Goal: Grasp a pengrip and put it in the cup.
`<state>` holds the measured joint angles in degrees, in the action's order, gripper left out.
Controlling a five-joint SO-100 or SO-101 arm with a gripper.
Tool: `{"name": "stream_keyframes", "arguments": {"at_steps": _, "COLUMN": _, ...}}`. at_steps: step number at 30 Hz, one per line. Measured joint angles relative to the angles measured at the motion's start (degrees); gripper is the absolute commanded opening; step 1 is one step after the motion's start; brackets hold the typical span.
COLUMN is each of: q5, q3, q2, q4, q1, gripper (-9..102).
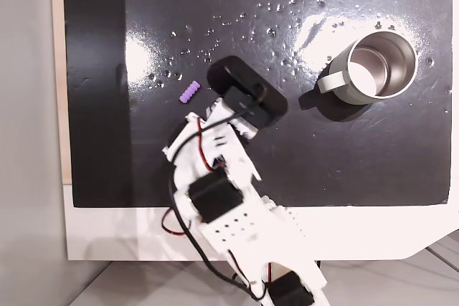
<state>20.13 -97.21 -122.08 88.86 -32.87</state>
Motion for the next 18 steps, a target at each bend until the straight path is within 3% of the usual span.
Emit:
{"name": "stream_keyframes", "arguments": {"at_steps": 5, "q5": -3.3, "q3": 4.7, "q2": 10.6, "q4": 2.6, "q1": -5.4, "gripper": 6}}
{"name": "stream_keyframes", "arguments": {"at_steps": 18, "q5": -10.3, "q3": 19.0, "q2": 37.3, "q4": 3.8, "q1": -6.8, "gripper": 9}}
